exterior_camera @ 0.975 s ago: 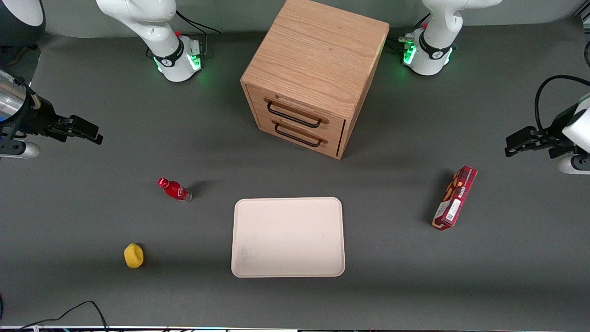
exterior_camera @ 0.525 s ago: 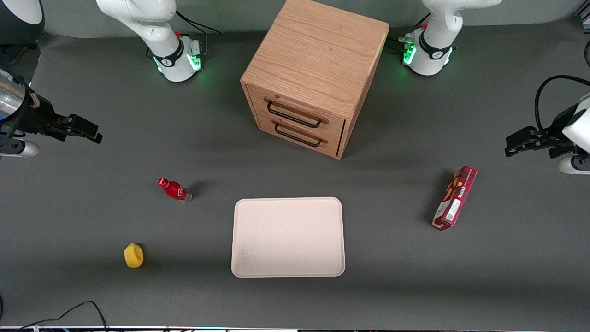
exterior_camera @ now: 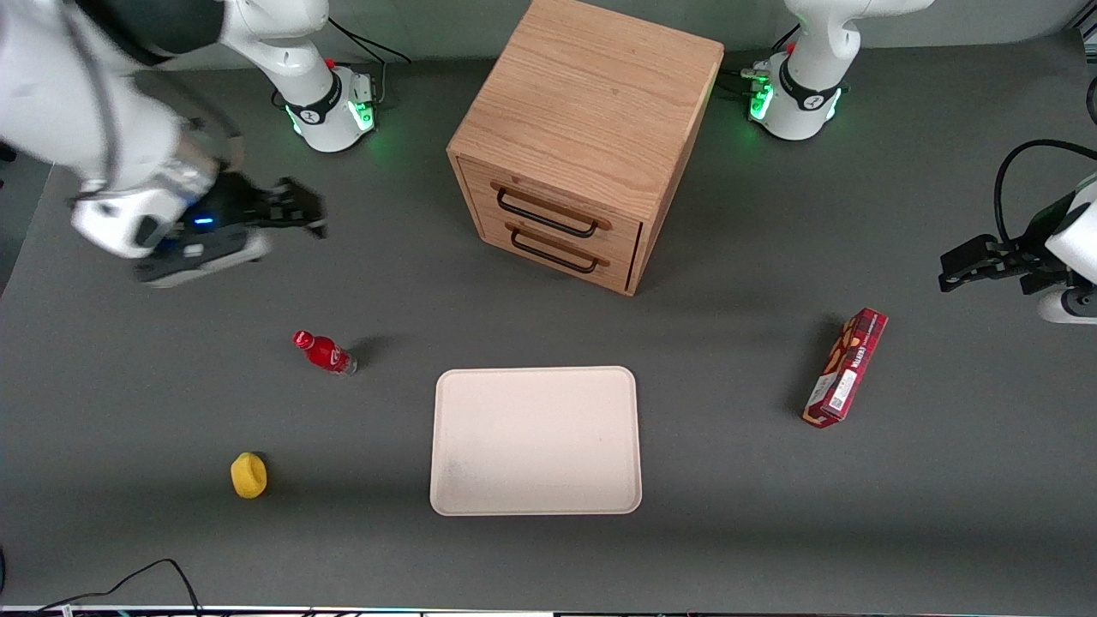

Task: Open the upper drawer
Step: 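Move the right gripper to the upper drawer's black handle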

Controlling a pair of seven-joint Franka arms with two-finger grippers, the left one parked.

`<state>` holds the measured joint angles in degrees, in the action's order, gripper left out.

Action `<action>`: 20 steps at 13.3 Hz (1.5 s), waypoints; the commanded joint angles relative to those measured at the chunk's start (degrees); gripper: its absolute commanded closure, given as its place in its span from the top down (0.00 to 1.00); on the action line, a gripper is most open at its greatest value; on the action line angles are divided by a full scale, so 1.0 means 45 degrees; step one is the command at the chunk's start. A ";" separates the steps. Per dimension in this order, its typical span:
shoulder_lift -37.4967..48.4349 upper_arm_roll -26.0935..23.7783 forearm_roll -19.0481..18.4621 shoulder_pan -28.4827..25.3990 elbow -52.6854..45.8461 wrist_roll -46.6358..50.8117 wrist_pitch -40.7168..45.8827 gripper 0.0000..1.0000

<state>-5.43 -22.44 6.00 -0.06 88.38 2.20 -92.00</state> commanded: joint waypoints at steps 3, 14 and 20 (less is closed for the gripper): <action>-0.2674 -0.3288 0.0132 0.0032 -0.1281 -0.1597 -0.1271 1.00; -0.4865 -0.4291 -0.0629 -0.0847 0.0184 -0.4748 -0.3635 1.00; -0.5140 -0.4272 -0.0669 -0.1296 0.0652 -0.4689 -0.4458 1.00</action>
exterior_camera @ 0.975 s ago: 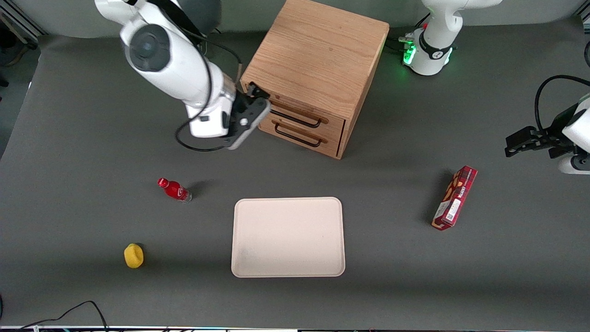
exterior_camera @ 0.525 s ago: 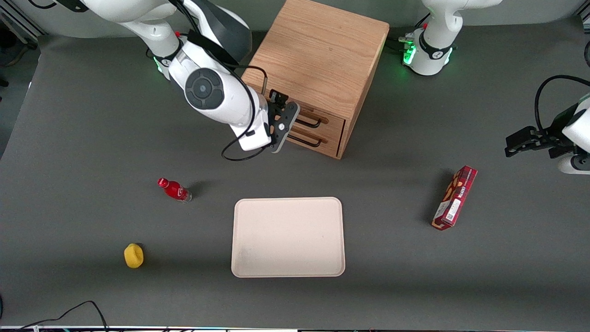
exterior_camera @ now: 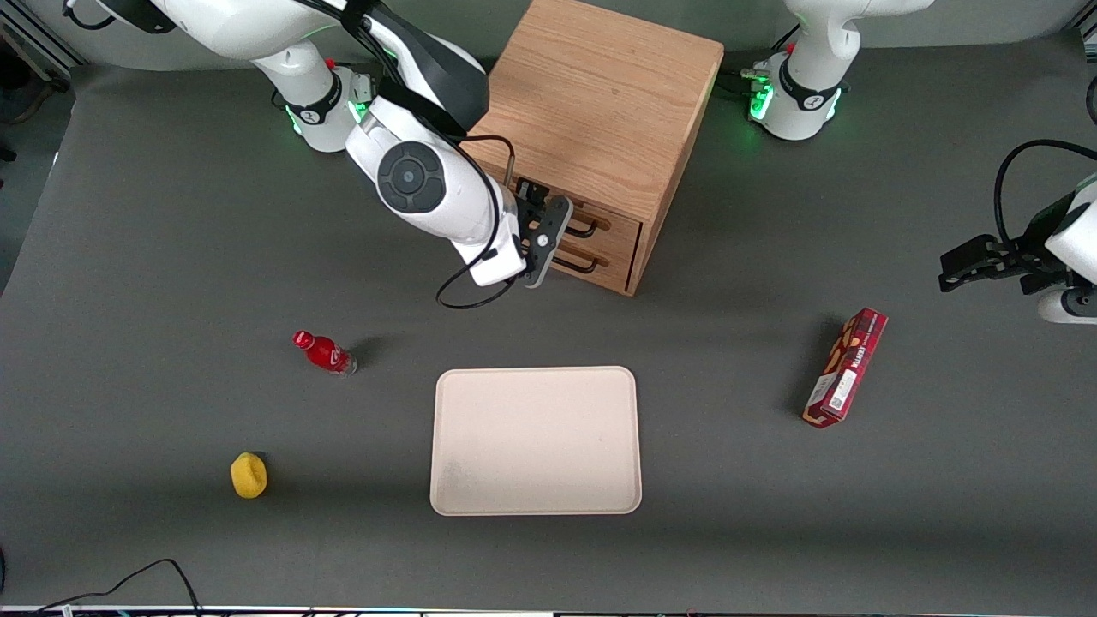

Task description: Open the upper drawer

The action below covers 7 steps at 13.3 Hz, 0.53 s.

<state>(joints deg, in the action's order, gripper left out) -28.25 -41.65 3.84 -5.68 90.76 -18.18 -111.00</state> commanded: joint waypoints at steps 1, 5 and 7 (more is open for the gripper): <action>-0.0070 -0.0001 -0.0209 -0.0067 0.0202 -0.0159 -0.0254 1.00; -0.0089 -0.0001 -0.0988 -0.0047 0.0554 -0.0218 -0.0506 1.00; -0.0400 -0.0001 -0.1049 -0.0047 0.0574 -0.0237 -0.1189 1.00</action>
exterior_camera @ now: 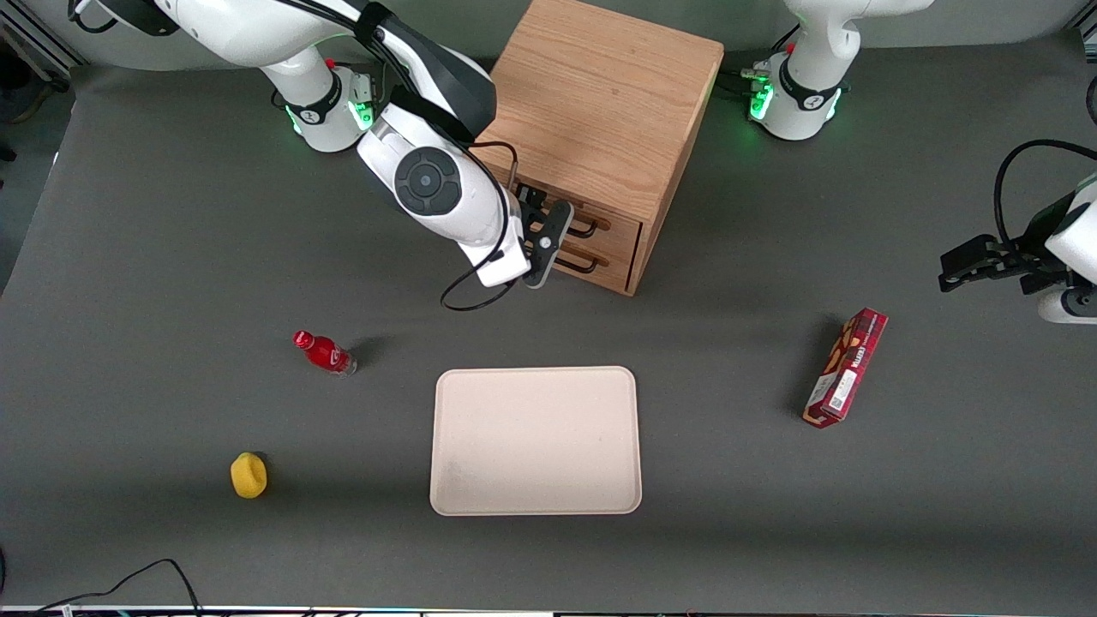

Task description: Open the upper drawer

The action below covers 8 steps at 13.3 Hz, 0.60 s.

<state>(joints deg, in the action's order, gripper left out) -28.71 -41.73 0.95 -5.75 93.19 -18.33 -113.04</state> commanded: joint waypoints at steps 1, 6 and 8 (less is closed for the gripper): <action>-0.0396 0.0035 -0.0425 -0.0031 0.0013 -0.0263 -0.0971 1.00; -0.0515 0.0619 -0.0757 -0.0011 -0.0123 -0.0654 -0.1481 1.00; -0.0514 0.0777 -0.0757 0.0047 -0.0298 -0.0654 -0.1462 1.00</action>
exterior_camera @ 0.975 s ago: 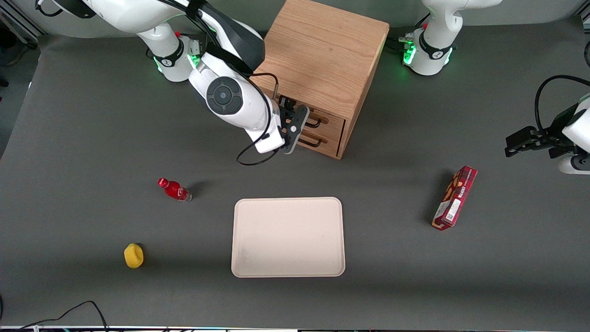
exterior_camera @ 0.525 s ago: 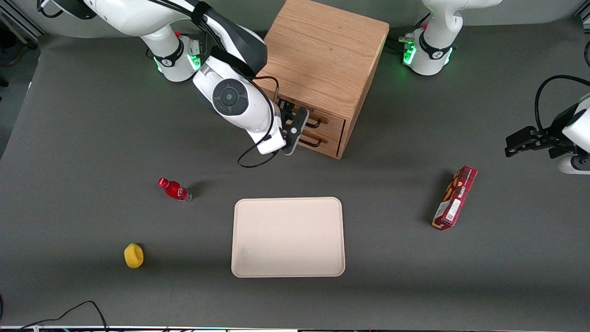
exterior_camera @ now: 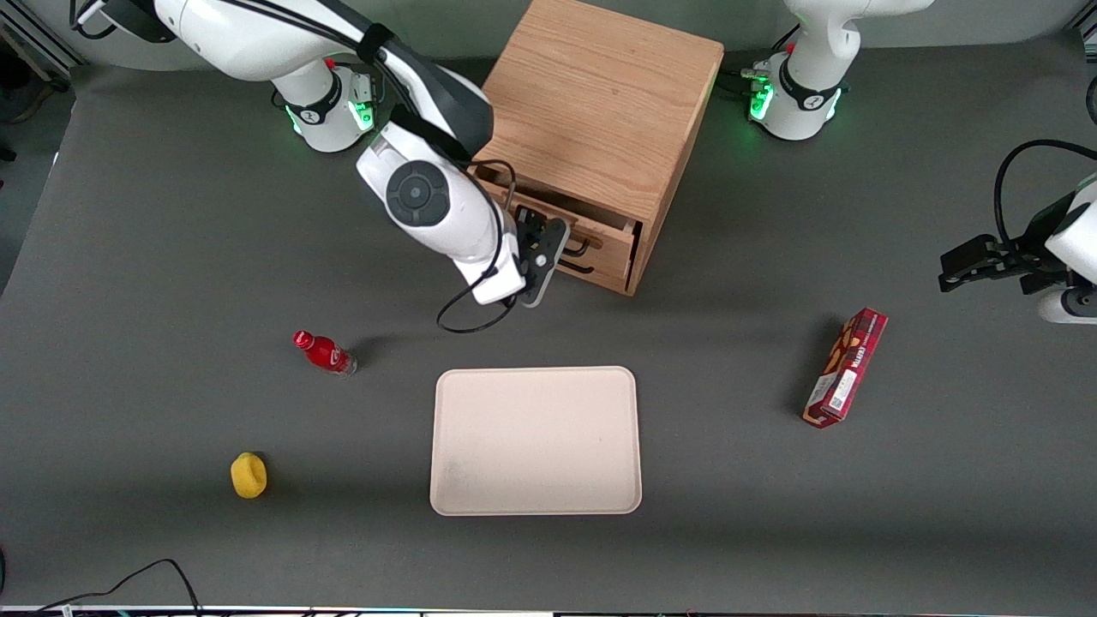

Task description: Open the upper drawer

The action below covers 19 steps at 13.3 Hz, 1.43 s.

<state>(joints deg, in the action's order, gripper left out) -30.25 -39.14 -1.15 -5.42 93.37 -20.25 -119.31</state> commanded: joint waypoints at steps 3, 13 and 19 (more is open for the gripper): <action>-0.0173 0.0787 -0.0272 -0.0027 -0.0846 -0.0246 -0.0088 1.00; -0.0232 0.2270 -0.0272 -0.0027 -0.1316 -0.0420 -0.2021 1.00; -0.0329 0.3014 -0.0174 0.0051 -0.1843 -0.1593 -0.2041 1.00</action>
<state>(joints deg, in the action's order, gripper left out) -30.45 -25.81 -1.19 -5.00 87.23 -25.99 -128.24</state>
